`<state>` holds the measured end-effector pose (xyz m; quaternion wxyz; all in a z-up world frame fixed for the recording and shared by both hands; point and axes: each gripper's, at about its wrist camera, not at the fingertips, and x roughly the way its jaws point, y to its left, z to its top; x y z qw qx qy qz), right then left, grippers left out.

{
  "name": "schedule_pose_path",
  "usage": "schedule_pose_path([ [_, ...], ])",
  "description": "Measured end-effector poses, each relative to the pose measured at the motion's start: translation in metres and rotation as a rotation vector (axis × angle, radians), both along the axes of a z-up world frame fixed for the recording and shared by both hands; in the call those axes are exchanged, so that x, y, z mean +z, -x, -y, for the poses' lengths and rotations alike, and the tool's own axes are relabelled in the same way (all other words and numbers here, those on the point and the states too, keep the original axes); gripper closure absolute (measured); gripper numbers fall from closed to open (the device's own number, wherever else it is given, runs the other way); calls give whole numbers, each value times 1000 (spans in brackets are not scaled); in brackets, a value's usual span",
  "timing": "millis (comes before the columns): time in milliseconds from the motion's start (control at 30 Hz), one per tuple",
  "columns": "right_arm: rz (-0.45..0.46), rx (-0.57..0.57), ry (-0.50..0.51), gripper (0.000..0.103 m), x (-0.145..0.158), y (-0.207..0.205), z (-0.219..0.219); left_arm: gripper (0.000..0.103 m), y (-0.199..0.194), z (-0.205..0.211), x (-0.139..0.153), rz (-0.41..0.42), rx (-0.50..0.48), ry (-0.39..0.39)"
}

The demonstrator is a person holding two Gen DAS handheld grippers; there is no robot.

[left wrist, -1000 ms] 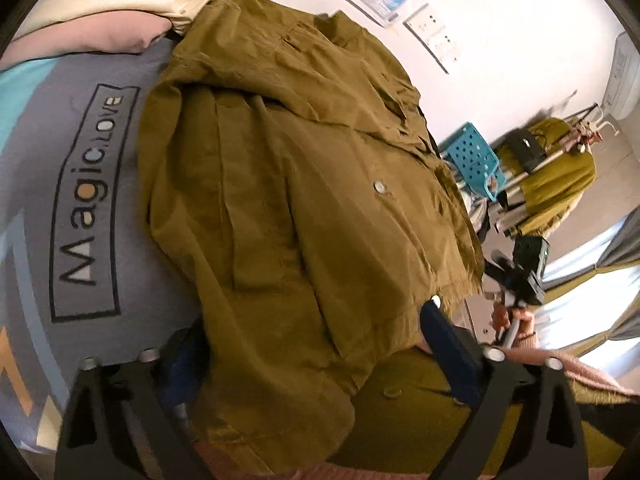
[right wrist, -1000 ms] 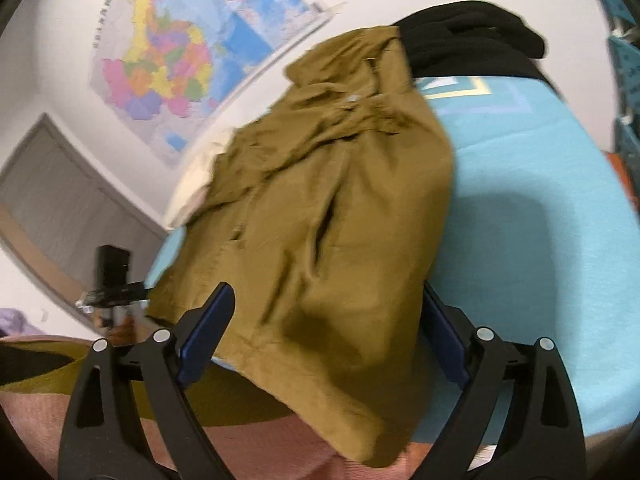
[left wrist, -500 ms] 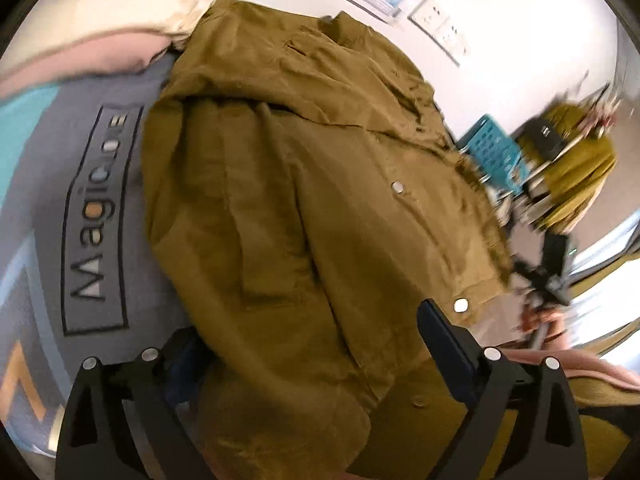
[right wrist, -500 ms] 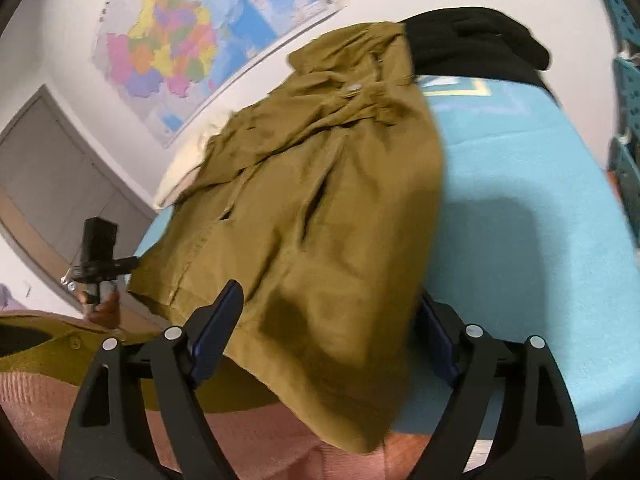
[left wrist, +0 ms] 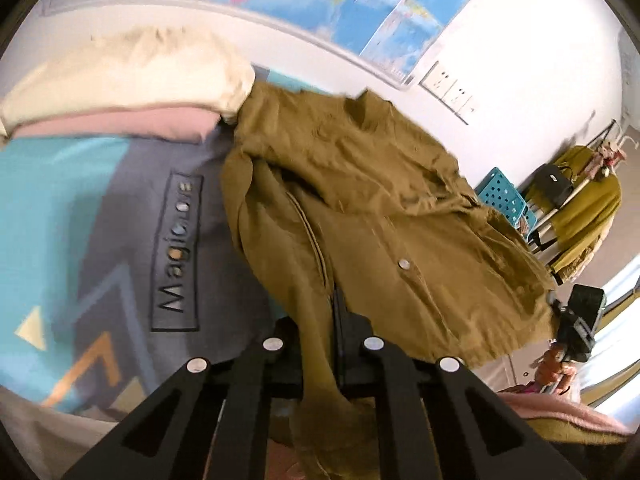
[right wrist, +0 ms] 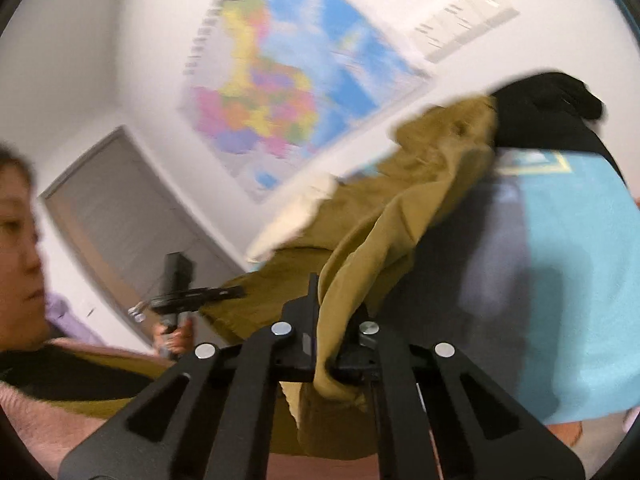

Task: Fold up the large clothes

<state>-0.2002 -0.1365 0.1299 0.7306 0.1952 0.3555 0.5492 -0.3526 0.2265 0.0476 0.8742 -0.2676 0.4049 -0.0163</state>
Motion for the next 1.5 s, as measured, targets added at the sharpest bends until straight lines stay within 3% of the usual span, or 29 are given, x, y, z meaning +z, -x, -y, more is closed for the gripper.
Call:
schedule_pose_path([
  [100, -54, -5, 97, 93, -25, -5, -1, 87, 0, -12, -21, -72, -14, 3],
  [167, -148, -16, 153, 90, -57, -15, 3, 68, -3, -16, -40, -120, -32, 21],
  [233, -214, -22, 171, 89, -80, -17, 6, 56, -5, -18, -59, -172, -50, 51],
  [267, -236, -37, 182, 80, -90, -18, 9, 53, -4, -22, -65, -182, -52, 65],
  [300, -252, -39, 176, 68, -95, -18, 14, 52, -2, -25, -67, -160, -51, 79],
  [367, -285, -54, 162, 55, -104, -18, 21, 29, 3, -26, -65, -134, -90, 118],
  [433, -302, -34, 154, 53, -111, -15, 23, 26, 4, -20, -65, -133, -122, 103],
  [500, -310, 2, 136, 43, -115, -11, 19, 21, 4, -13, -64, -133, -155, 74],
  [567, -302, 40, 127, 43, -117, -7, 11, 15, 4, -8, -64, -136, -182, 80],
  [633, -295, 72, 114, 54, -116, -5, 2, 15, 4, -2, -65, -139, -199, 64],
  [700, -274, 87, 110, 79, -111, -2, -3, 60, 8, -1, -66, -148, -188, 28],
  [733, -265, 82, 105, 83, -106, -2, -3, 85, 4, -1, -70, -193, -146, -23],
  [767, -254, 73, 81, 91, -98, -3, -2, 89, 0, 0, -71, -196, -133, -8],
  [867, -222, 55, 21, 94, -76, -6, 0, 95, 0, -4, -56, -132, -87, 13],
  [1100, -133, 6, -92, 95, -25, -29, -6, 95, -6, -19, -7, 28, -49, 60],
  [1367, -78, -46, -131, 95, 10, -75, -22, 95, -41, -37, 35, 77, -60, 35],
  [1500, -85, -69, -135, 94, 21, -102, -31, 94, -65, -49, 50, 64, -59, 35],
])
